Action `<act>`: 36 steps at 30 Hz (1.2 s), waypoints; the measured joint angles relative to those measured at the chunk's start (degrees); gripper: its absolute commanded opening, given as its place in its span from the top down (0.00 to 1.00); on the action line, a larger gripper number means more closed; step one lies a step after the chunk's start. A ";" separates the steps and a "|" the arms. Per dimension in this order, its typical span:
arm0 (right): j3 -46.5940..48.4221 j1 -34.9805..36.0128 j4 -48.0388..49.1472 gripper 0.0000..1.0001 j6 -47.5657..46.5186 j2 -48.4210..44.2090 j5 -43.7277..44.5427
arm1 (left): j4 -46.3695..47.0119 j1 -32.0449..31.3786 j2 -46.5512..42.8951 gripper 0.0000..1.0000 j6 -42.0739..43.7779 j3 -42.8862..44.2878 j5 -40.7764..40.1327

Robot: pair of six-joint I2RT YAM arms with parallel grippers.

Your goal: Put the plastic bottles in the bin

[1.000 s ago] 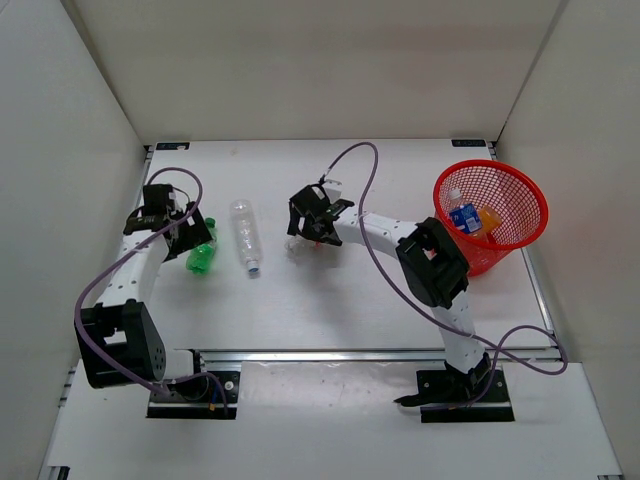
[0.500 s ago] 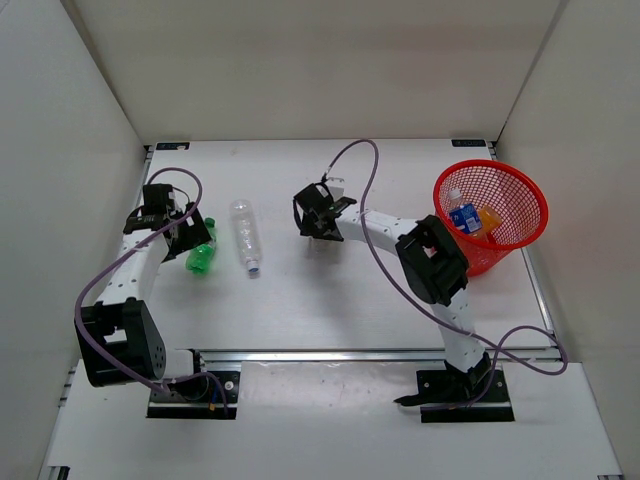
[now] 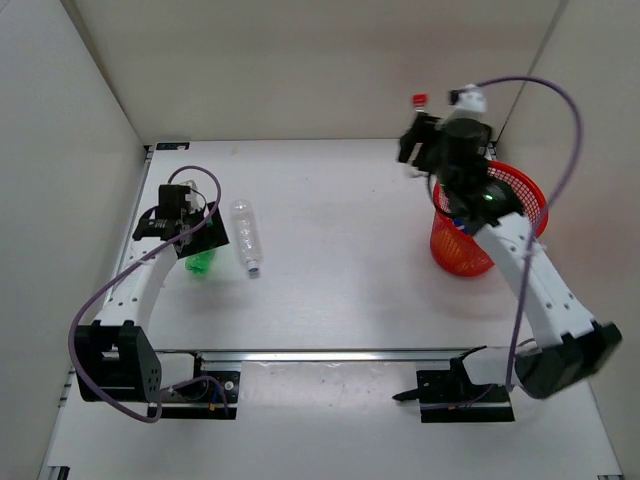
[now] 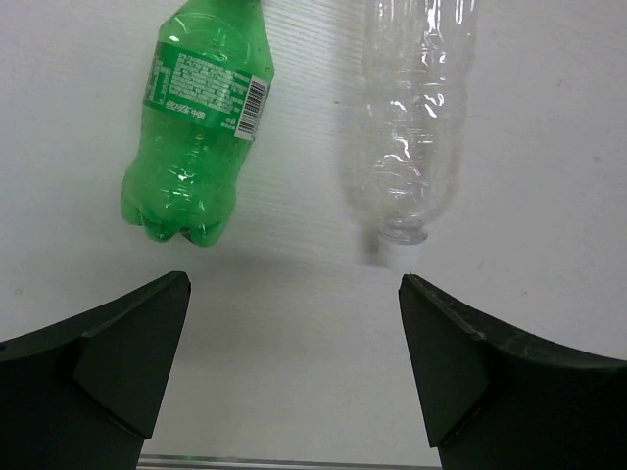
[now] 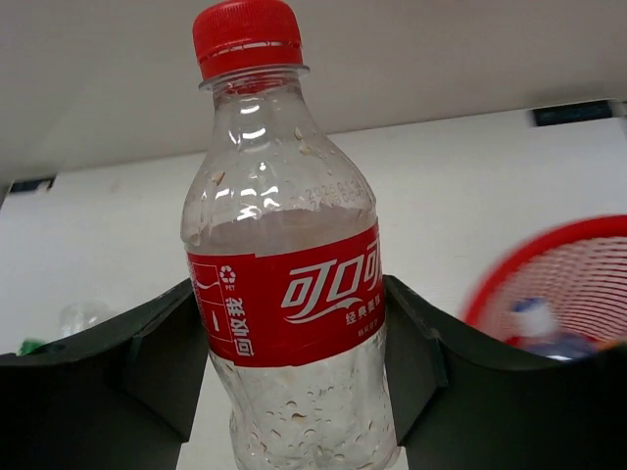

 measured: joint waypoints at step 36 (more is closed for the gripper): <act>-8.94 -25.59 -11.21 0.01 -12.70 -13.40 -16.87 | -0.13 4.50 26.01 0.03 9.20 8.48 -2.34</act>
